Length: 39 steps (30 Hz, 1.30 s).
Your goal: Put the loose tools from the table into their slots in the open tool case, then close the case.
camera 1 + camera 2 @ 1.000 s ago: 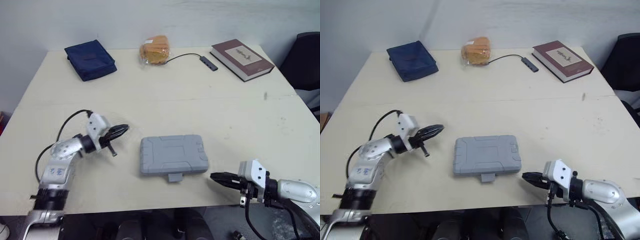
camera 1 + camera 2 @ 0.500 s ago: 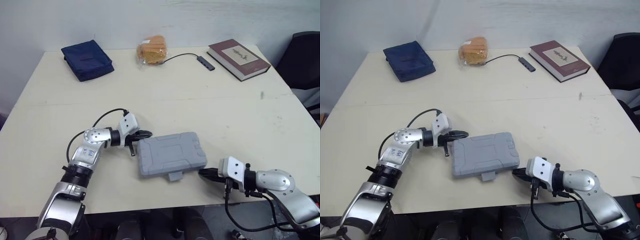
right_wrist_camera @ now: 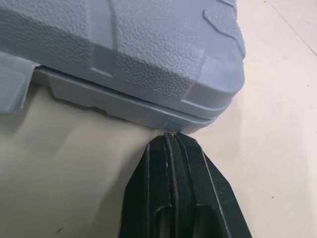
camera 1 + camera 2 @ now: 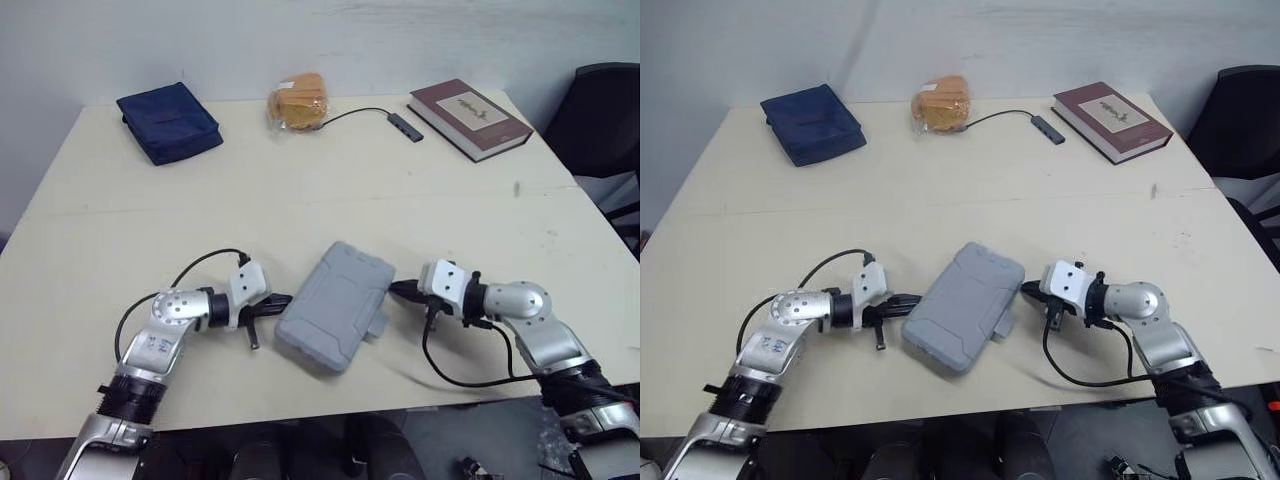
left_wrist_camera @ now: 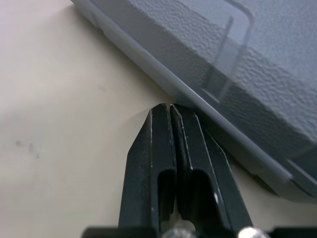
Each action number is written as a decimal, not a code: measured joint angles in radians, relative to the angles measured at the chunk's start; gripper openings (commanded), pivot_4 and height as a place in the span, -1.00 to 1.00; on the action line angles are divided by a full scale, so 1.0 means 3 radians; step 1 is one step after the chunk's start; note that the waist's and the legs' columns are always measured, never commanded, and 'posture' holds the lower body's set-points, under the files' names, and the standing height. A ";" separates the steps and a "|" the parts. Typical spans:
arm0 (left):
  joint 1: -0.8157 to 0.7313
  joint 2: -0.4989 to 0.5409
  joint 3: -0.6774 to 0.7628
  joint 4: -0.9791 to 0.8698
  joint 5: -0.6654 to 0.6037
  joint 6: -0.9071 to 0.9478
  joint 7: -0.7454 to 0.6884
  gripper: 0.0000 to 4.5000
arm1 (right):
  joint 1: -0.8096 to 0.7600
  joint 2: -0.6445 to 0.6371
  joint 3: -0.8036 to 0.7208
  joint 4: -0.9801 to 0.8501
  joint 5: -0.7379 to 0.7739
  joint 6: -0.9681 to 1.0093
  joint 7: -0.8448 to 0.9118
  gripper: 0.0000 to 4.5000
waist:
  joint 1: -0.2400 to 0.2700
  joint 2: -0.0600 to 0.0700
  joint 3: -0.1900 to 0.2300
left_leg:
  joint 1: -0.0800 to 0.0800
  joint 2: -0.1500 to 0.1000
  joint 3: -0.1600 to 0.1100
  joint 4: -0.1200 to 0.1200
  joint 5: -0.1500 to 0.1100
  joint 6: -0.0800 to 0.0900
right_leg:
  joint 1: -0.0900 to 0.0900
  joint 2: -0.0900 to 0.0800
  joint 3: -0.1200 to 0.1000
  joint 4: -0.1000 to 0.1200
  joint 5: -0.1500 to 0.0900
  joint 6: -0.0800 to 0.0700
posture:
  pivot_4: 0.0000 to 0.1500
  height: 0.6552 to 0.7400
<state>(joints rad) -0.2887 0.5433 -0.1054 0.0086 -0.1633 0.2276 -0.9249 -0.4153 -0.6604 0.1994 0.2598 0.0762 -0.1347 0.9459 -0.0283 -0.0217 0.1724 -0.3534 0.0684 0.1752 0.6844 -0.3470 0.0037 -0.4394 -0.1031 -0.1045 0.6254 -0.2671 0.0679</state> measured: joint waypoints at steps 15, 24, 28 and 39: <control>-0.0179 -0.0120 0.0533 -0.0533 -0.0859 0.0225 0.0018 -0.98 | 0.0760 -0.0162 -0.0771 -0.0375 0.0291 -0.0052 -0.0284 -1.00 | 0.0090 0.0007 0.0004 | -0.0008 -0.0017 -0.0006 -0.0001 0.0003 0.0010 | 0.0000 -0.0025 -0.0007 -0.0003 0.0005 0.0009 | 1.00 1.00; -0.0934 -0.0574 -0.0625 0.0106 -0.0155 -0.0075 -0.0180 -0.98 | 0.1308 -0.0138 -0.0892 -0.1628 0.0877 0.0619 -0.0201 -1.00 | 0.0061 0.0016 0.0004 | -0.0007 -0.0015 -0.0002 -0.0002 0.0001 0.0003 | 0.0001 0.0010 -0.0001 -0.0014 0.0004 0.0006 | 1.00 1.00; -0.1000 -0.0606 -0.0813 0.0194 0.0052 -0.0066 -0.0168 -0.98 | 0.1345 -0.0110 -0.0767 -0.1838 0.0889 0.0831 -0.0218 -1.00 | 0.0082 0.0015 0.0004 | -0.0007 -0.0013 -0.0005 -0.0002 0.0005 -0.0002 | -0.0002 0.0014 0.0000 -0.0010 0.0001 0.0002 | 1.00 1.00; -0.0972 -0.0541 -0.0949 0.0012 0.0231 0.0099 -0.0120 -0.98 | 0.1220 -0.0038 -0.0279 -0.1785 0.0532 0.0954 -0.0219 -1.00 | 0.0090 0.0015 -0.0002 | 0.0001 -0.0008 -0.0011 -0.0002 -0.0003 0.0013 | 0.0012 0.0008 -0.0002 -0.0012 0.0001 0.0002 | 1.00 1.00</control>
<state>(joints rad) -0.5802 0.3809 -0.3901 0.0122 -0.0941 0.2574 -0.9609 -0.0492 -0.6719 0.1156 -0.2758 0.2358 0.1515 0.8803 -0.0014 -0.0172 0.1719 -0.3529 0.0658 0.1718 0.6838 -0.3480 0.0076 -0.4359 -0.1008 -0.1051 0.6218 -0.2668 0.0684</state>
